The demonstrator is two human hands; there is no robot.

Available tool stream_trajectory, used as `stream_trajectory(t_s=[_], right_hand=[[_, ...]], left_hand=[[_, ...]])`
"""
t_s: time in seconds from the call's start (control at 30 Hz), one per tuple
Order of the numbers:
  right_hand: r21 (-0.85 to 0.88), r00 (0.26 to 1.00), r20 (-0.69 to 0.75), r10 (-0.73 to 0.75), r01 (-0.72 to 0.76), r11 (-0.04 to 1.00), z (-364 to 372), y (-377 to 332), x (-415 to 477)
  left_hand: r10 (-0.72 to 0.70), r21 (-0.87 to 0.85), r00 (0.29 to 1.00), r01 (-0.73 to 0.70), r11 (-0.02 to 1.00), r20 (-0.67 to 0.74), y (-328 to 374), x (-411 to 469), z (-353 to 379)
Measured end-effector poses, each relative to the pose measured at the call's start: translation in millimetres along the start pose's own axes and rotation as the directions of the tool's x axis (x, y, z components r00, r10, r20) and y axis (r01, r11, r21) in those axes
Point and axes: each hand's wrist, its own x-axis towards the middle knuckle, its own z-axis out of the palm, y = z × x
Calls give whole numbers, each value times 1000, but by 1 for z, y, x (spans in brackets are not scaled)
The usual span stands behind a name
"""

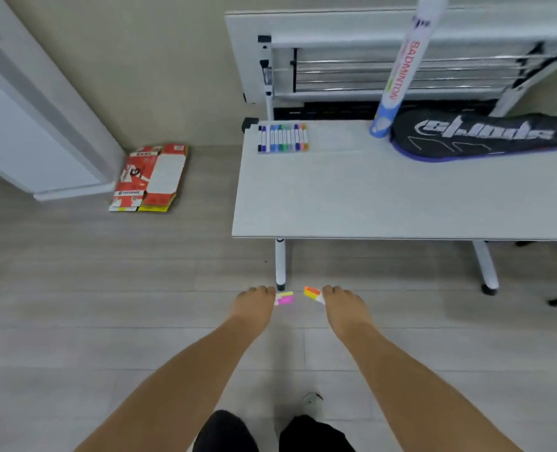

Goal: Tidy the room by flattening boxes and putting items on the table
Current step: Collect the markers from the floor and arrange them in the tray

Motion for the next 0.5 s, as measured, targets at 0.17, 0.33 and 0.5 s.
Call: stream_trajectory(t_s=[0.17, 0.33, 0.5], right_hand=[[-8, 996, -82, 21, -21, 1000, -50, 49, 18], [-50, 996, -82, 29, -33, 998, -85, 79, 50], [-102, 998, -60, -3, -4, 995, -112, 98, 108]], left_hand=[[75, 54, 994, -71, 996, -74, 25, 31, -57], [131, 117, 984, -116, 986, -124, 26, 72, -97], [170, 144, 979, -153, 978, -116, 18, 135, -125]])
